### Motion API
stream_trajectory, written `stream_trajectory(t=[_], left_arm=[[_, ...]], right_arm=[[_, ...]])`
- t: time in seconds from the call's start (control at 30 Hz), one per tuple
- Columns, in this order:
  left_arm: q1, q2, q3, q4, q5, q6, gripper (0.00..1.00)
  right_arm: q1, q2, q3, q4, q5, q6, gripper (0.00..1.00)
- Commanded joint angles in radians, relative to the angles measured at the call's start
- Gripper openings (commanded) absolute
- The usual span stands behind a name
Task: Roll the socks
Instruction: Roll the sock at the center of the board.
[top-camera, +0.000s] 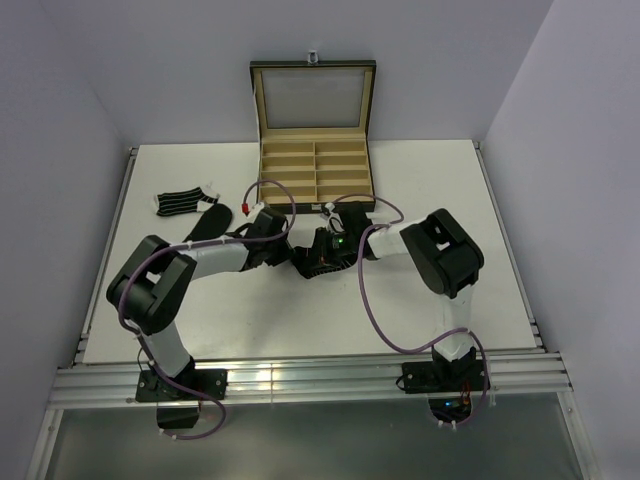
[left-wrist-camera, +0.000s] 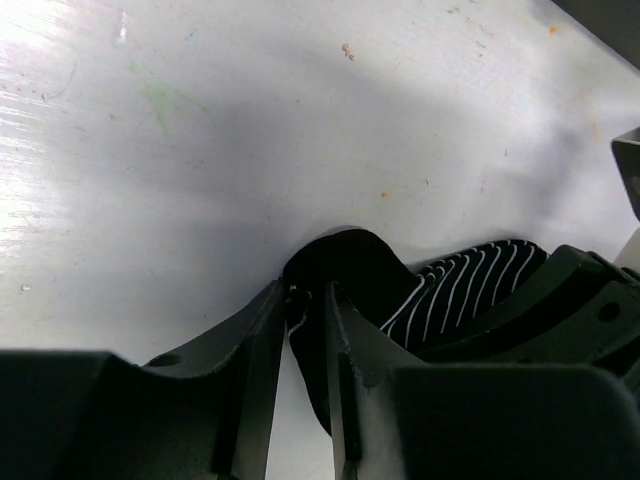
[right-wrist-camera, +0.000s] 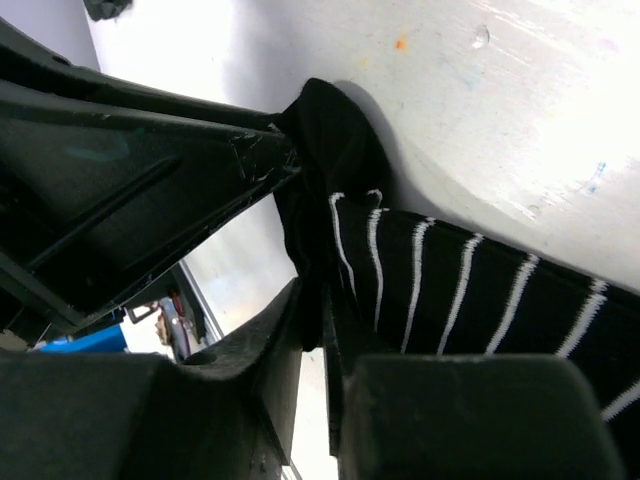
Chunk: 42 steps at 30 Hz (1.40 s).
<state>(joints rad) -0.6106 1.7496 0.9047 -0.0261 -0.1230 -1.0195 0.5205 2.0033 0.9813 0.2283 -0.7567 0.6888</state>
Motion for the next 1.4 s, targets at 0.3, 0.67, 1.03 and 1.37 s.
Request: stream_trajectory(t=[0.3, 0.67, 1.03, 1.37], left_arm=[[-0.017, 0.068, 0.025, -0.195, -0.069, 0.001, 0.21], [-0.026, 0.067, 0.033, -0.199, -0.073, -0.002, 0.20], [-0.029, 0.062, 0.031, -0.199, -0.075, -0.002, 0.20], [-0.031, 0.064, 0.039, -0.209, -0.076, -0.001, 0.20]], right_arm=[[0.084, -0.265, 0.014, -0.195, 0.382, -0.225, 0.43], [0.305, -0.394, -0.130, -0.006, 0.821, -0.439, 0.43], [0.320, -0.302, -0.112, 0.034, 0.847, -0.469, 0.40], [0.320, -0.247, -0.082, 0.016, 0.846, -0.495, 0.37]])
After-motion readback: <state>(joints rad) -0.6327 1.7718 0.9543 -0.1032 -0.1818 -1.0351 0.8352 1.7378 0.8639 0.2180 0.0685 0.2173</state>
